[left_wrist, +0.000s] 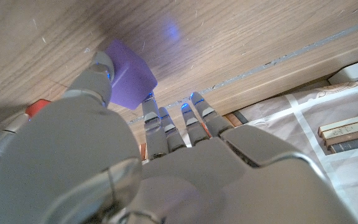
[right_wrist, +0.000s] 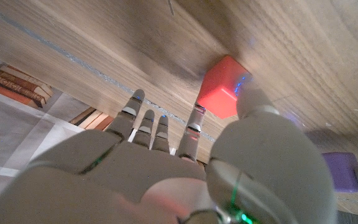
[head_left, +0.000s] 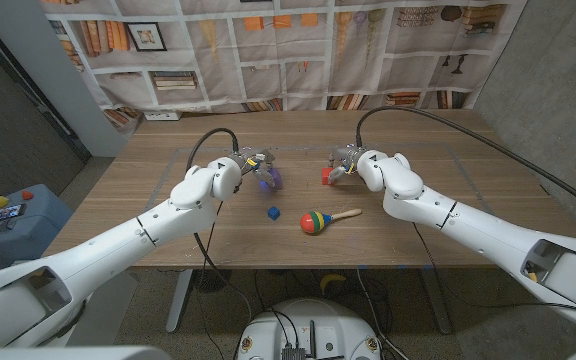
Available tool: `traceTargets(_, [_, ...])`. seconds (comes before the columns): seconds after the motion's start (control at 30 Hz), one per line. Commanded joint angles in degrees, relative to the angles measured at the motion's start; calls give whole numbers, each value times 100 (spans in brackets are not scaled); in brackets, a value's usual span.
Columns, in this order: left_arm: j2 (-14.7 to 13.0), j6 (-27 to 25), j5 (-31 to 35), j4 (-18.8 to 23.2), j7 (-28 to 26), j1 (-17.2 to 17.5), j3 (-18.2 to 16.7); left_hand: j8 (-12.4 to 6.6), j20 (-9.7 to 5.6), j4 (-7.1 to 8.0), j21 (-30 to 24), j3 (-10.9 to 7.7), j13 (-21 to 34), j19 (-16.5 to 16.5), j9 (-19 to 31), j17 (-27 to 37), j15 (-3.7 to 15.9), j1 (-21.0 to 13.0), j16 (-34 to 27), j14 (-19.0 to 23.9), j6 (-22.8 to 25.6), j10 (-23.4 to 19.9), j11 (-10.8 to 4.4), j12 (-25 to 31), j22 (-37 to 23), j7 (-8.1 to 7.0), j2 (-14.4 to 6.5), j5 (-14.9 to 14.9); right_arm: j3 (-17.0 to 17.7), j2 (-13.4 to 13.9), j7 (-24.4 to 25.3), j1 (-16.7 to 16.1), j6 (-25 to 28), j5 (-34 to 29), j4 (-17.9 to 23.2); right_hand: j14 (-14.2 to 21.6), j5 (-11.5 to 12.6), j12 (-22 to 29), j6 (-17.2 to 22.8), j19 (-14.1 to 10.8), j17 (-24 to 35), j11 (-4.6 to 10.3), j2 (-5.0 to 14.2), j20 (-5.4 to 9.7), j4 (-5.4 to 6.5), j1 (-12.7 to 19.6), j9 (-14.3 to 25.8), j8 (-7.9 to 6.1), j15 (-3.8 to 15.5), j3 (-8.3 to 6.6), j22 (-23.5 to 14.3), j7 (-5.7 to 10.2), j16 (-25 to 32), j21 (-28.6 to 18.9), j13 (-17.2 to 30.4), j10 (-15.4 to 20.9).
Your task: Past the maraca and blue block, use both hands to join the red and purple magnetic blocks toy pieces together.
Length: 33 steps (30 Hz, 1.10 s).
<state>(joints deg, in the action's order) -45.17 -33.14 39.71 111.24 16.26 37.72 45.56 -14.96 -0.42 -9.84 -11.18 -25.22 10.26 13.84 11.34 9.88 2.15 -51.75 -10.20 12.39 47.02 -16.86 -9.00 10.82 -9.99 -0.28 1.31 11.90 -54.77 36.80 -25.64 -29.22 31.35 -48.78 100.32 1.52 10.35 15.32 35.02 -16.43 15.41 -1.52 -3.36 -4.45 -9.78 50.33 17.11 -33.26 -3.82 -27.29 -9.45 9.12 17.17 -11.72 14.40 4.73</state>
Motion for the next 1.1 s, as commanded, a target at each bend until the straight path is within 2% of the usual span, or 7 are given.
traceTargets(0.03, [57, -8, -28, -45, -119, -16, 13, -19, -1, 20, -12, 25, 13, -38, 32, 6, 292, -74, -32, -19, 766, 5, -13, 32, -21, -394, -108, 56, 49, 12, 260, -61, 14, 71, 14, 83, 5, 58, 140, -108, 36, 30, 87, 20, 36, 97, 2, -76, 75, -18, -26, 41, 61, -6, 8, 136])
traceTargets(0.23, [135, -38, -65, -95, -307, 11, -16, -13, -9, 20, -21, 34, 13, -18, 35, 5, 306, -78, -45, 17, 783, -16, -17, 39, -22, -400, -116, 59, 108, 57, 376, -133, 120, 39, 178, 139, 11, 72, 351, -151, 57, 80, 148, 35, 46, 128, -22, -173, 121, -4, -27, 73, 95, 2, -4, 251])
traceTargets(0.57, [325, -215, -202, -126, -746, 125, -89, 0, -7, 20, -26, 47, 13, -5, 39, 5, 303, -82, -50, 43, 791, -48, -12, 49, -22, -384, -125, 63, 118, 162, 421, -233, 353, -288, 483, 217, 21, 70, 455, -217, 77, 129, 211, 58, 53, 155, -43, -227, 164, 7, -28, 43, 138, -3, -15, 319])
traceTargets(0.77, [363, -274, -293, -115, -900, 142, -92, 10, -7, 21, -27, 54, 14, -3, 41, 5, 301, -81, -47, 42, 787, -57, -21, 51, -22, -366, -129, 65, 38, 139, 370, -289, 631, -747, 634, 246, 29, 58, 488, -249, 86, 139, 236, 83, 54, 165, -53, -247, 161, 16, -29, 28, 154, -5, -22, 329])
traceTargets(1.1, [492, -371, -412, -109, -1214, 189, -43, 24, -3, 22, -29, 67, 14, 3, 43, 4, 300, -82, -44, 42, 792, -74, -15, 54, -22, -379, -136, 68, -13, 86, 316, -435, 718, -1454, 815, 272, 34, 50, 521, -300, 101, 156, 257, 124, 49, 181, -69, -273, 199, 41, -31, 51, 172, -7, -33, 374])
